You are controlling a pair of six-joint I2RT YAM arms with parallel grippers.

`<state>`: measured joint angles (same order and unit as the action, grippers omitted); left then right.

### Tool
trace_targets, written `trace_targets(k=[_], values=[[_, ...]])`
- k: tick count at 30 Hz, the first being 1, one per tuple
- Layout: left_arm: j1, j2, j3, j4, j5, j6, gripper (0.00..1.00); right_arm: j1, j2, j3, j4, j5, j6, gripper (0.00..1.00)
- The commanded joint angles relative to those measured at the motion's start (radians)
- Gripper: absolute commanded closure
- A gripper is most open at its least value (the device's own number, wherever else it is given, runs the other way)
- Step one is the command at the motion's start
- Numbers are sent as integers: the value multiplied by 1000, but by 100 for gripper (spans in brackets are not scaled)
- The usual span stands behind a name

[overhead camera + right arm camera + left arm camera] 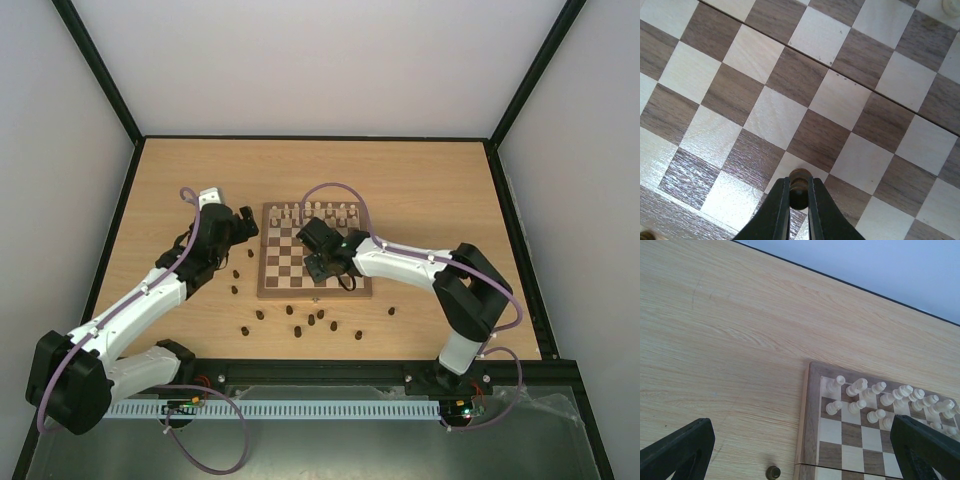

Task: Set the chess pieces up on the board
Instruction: Place the chess piece on the chessboard.

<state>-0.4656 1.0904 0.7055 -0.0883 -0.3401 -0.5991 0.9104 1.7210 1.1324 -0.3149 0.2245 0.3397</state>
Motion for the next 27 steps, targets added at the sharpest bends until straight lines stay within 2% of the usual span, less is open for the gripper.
trace_targets(k=[1, 5, 16, 20, 27], values=[[7, -1, -6, -2, -8, -5, 1, 3, 22, 23, -72, -15, -14, 97], [8, 0, -7, -2, -8, -5, 1, 4, 23, 23, -82, -14, -14, 96], [10, 0, -8, -2, -10, -5, 1, 6, 22, 20, -85, -26, -15, 82], [10, 3, -6, -2, -10, -5, 1, 6, 14, 15, -78, -30, -14, 80], [10, 45, 15, -20, 5, -1, 1, 6, -31, -6, -39, -78, -10, 64]])
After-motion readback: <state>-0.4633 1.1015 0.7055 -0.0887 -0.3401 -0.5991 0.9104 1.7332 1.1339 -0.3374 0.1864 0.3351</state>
